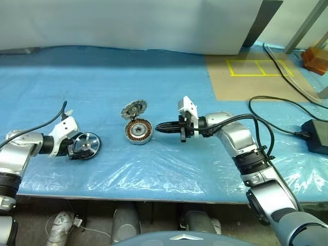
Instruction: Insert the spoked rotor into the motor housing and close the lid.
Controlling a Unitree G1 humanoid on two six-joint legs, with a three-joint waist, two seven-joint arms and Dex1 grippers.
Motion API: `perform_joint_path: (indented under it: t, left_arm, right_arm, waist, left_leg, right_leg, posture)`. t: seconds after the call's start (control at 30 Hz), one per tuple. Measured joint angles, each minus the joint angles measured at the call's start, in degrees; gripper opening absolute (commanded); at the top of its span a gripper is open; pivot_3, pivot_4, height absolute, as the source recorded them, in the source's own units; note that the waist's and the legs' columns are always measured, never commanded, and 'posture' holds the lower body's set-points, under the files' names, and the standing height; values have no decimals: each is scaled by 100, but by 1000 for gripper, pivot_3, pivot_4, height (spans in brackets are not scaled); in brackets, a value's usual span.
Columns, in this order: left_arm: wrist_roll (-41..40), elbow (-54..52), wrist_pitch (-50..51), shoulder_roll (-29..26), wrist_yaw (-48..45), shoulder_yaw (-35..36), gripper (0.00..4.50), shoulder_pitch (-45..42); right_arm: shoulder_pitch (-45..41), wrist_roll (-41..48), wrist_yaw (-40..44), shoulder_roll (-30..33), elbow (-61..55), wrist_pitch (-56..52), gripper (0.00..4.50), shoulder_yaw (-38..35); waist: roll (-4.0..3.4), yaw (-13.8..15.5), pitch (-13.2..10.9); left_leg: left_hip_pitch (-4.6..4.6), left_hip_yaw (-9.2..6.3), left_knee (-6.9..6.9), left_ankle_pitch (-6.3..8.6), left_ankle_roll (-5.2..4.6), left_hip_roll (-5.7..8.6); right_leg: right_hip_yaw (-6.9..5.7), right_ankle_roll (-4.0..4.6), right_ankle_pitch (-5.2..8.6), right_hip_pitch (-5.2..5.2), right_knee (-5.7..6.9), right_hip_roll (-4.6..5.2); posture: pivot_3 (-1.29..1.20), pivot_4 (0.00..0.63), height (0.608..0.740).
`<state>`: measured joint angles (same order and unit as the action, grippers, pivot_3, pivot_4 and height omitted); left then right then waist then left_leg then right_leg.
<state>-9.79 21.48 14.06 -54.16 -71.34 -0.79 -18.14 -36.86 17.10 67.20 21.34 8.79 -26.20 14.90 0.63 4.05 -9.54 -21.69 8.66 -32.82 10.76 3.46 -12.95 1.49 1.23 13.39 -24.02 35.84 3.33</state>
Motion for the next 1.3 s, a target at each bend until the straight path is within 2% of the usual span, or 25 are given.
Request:
perform_joint_path:
  t: [0.1,0.13,0.6,0.93,1.17,1.3]
  left_arm:
    - [73,41,-49,0,-30,-21,3781,-50]
    - [89,41,-58,2,-35,-32,3758,-60]
    - [191,-21,-232,106,46,-25,3742,-30]
    - [-21,-100,-241,359,241,274,3741,87]
    - [-944,-1232,515,411,219,913,3741,411]
    - [-1233,-2078,628,351,138,1087,3741,1026]
  right_arm:
    - [0,-26,-32,-43,9,3,0,0]
    - [0,-38,-57,-55,10,3,0,0]
    - [0,-144,-205,-139,11,4,0,0]
    - [0,-221,-231,-167,153,8,0,1]
    - [-12,-266,-234,-170,174,25,0,0]
    - [-17,-223,-227,-85,175,-56,0,-80]
  waist:
    - [-1,0,0]
    - [-5,1,3]
    - [-25,26,15]
    - [-26,50,15]
    - [-13,17,15]
    - [-13,-10,15]
  left_leg:
    - [1,0,0,0,0,1]
    - [2,0,0,0,0,2]
    - [8,0,-1,0,0,6]
    - [10,1,-4,0,-1,4]
    - [-4,0,1,0,0,1]
    - [-9,1,12,1,1,-2]
  right_leg:
    - [1,1,1,1,1,0]
    - [2,1,1,1,1,1]
    - [2,11,7,8,2,6]
    - [2,12,7,11,2,6]
    - [0,12,7,2,-9,2]
    - [-1,-5,-3,-6,-16,-2]
  posture:
    - [0,150,740]
    - [0,150,740]
    - [0,150,740]
    - [0,150,740]
    - [0,150,740]
    - [0,150,740]
